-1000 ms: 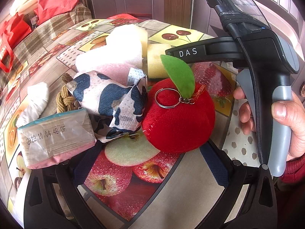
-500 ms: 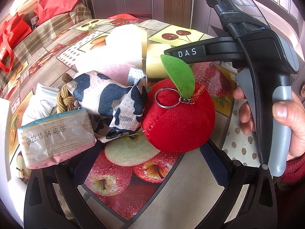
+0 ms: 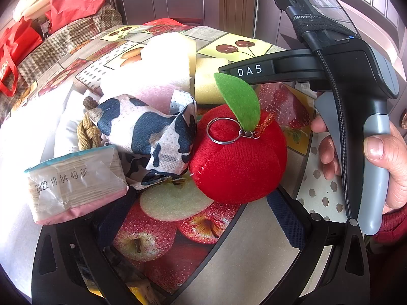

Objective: Organize soft objects

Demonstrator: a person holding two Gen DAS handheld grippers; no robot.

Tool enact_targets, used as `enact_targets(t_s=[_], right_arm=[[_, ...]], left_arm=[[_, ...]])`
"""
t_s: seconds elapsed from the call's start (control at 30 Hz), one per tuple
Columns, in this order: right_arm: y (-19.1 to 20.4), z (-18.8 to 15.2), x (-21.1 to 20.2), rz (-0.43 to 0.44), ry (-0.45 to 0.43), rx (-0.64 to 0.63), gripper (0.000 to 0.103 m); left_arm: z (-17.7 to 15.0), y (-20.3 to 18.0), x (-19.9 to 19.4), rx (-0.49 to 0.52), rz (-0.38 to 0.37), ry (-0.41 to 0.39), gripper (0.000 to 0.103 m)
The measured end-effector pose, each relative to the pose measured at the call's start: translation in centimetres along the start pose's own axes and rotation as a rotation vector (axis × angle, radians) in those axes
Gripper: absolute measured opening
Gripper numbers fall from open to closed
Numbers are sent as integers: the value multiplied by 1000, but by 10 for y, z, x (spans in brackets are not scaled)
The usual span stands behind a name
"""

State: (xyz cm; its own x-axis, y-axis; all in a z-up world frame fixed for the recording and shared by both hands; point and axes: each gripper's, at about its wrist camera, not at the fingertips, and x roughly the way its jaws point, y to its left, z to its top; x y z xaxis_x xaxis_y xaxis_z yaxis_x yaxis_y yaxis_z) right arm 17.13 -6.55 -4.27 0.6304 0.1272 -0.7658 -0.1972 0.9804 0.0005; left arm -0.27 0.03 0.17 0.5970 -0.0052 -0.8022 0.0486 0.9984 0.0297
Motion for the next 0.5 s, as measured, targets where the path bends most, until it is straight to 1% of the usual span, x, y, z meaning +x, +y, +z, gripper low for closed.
enact_targets(t_s=[0.5], right_arm=[[3,0,2,-4,-5,-8,103]], left_arm=[[0,0,0,0,0,0,102]])
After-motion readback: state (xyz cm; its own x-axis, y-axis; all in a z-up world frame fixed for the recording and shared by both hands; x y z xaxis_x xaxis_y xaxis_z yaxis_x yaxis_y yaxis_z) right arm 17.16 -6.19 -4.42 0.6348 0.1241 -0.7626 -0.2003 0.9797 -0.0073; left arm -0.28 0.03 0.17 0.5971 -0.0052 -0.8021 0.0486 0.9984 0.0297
